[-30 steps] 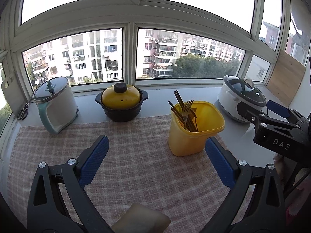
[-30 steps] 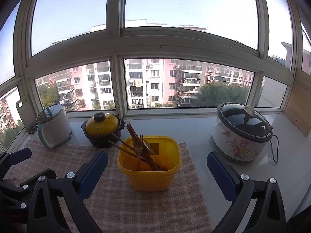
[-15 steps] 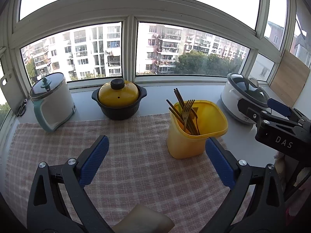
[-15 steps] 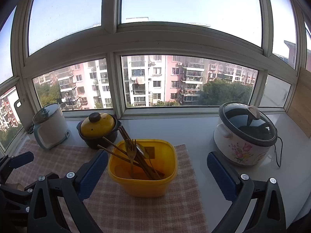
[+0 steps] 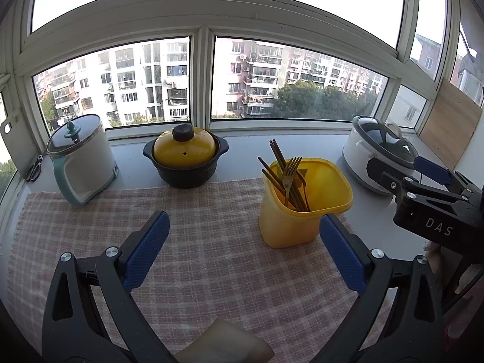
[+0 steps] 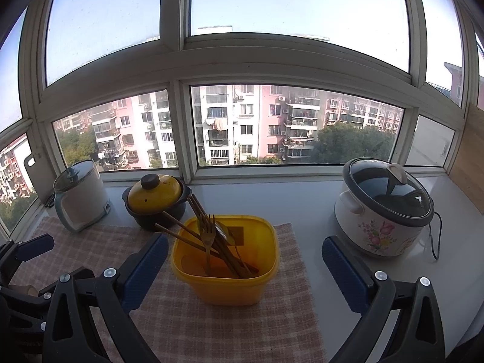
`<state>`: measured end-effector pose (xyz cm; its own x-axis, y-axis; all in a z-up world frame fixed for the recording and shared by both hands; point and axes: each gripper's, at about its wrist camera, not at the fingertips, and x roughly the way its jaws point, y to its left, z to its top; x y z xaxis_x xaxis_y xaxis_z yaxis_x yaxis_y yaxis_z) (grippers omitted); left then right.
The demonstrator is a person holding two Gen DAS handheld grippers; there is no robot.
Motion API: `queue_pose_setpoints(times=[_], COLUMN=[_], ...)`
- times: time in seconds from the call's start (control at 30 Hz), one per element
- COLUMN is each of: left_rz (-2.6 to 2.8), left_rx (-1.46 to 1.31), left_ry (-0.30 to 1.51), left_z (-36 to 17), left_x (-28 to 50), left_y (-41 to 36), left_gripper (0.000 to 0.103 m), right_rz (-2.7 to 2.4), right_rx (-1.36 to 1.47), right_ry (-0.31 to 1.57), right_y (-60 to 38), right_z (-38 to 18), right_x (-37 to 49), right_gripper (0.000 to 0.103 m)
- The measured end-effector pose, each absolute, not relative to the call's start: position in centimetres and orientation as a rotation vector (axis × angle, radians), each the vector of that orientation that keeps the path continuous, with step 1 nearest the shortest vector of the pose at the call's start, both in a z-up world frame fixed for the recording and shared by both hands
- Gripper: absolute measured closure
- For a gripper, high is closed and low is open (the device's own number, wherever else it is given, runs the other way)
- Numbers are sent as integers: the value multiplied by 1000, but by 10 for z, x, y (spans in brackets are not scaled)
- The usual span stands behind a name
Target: Organize utensils
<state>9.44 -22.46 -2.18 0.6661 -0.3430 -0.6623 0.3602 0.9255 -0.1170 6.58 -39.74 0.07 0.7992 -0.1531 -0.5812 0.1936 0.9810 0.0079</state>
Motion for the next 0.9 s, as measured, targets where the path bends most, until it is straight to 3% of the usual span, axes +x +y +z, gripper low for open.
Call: queue_pose_setpoints(times=[0.9], left_rz=[-399], left_rx=[28], left_ry=[737], left_z=[-19], left_x=[95], left_y=[-227], left_gripper=[2], right_rz=[-189], right_rx=[81], right_ry=[621], right_y=[-398], right_z=[2], right_x=[55], right_gripper=[0])
